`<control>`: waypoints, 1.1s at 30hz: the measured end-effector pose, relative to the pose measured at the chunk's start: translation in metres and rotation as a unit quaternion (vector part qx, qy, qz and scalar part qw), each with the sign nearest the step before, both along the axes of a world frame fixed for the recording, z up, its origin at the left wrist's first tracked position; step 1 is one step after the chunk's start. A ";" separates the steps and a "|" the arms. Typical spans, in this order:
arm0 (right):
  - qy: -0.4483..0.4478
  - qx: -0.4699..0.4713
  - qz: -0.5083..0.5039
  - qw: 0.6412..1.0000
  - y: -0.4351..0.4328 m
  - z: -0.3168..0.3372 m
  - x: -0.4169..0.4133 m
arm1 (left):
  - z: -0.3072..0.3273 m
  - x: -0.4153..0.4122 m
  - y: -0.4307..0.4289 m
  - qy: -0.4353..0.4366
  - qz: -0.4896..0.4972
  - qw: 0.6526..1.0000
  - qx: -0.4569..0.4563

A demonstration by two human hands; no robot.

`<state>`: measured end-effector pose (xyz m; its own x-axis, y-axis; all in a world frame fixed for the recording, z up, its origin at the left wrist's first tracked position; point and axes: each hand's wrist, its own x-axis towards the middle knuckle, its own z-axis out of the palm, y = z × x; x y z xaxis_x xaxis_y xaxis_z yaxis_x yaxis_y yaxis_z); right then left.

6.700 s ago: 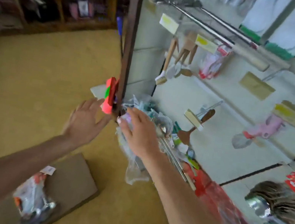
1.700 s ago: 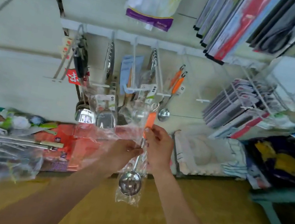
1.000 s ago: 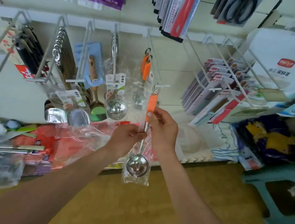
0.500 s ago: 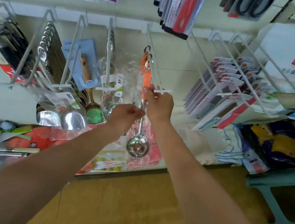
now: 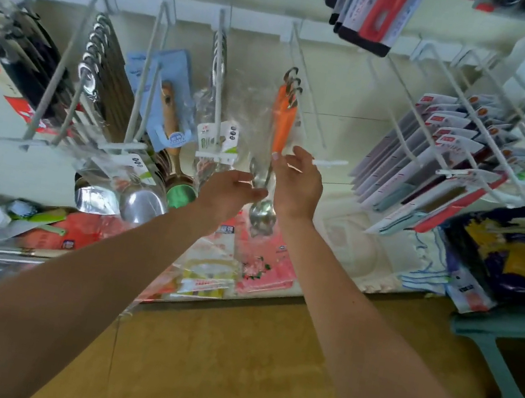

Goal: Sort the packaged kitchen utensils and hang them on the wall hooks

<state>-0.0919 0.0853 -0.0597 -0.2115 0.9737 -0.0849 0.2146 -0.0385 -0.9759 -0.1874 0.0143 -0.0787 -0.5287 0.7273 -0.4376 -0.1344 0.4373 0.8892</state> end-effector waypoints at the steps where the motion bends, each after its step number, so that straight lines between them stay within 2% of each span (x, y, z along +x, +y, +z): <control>1: -0.011 0.006 -0.008 1.000 -0.005 -0.005 0.002 | -0.004 -0.001 -0.007 -0.017 0.004 1.000 0.002; 6: -0.051 0.011 0.010 0.999 -0.045 -0.026 0.006 | -0.022 -0.010 -0.059 0.001 0.007 1.000 -0.021; 11: -0.109 0.057 0.140 0.982 -0.117 -0.044 -0.027 | -0.030 -0.043 -0.138 0.022 0.041 0.998 -0.029; 14: -0.130 0.081 0.240 0.959 -0.179 -0.047 -0.069 | -0.024 -0.078 -0.209 0.082 0.066 0.993 -0.051; 18: -0.145 0.149 0.363 0.908 -0.279 -0.046 -0.139 | -0.009 -0.133 -0.327 0.219 0.083 0.968 -0.086; 21: -0.139 0.188 0.442 0.866 -0.371 -0.038 -0.189 | -0.006 -0.170 -0.436 0.270 0.147 0.942 -0.137; 27: -0.142 0.277 0.565 0.764 -0.560 -0.038 -0.266 | -0.019 -0.211 -0.668 0.289 0.239 0.900 -0.222; 33: -0.135 0.338 0.651 0.667 -0.759 -0.048 -0.305 | -0.038 -0.204 -0.883 0.279 0.325 0.850 -0.306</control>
<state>-0.3968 -0.6738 -0.1081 -0.9802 -0.1838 0.0730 -0.1907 0.7806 -0.5952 -0.3915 -0.8692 -0.1165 -0.9815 -0.0719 -0.1775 -0.1564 0.8359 0.5261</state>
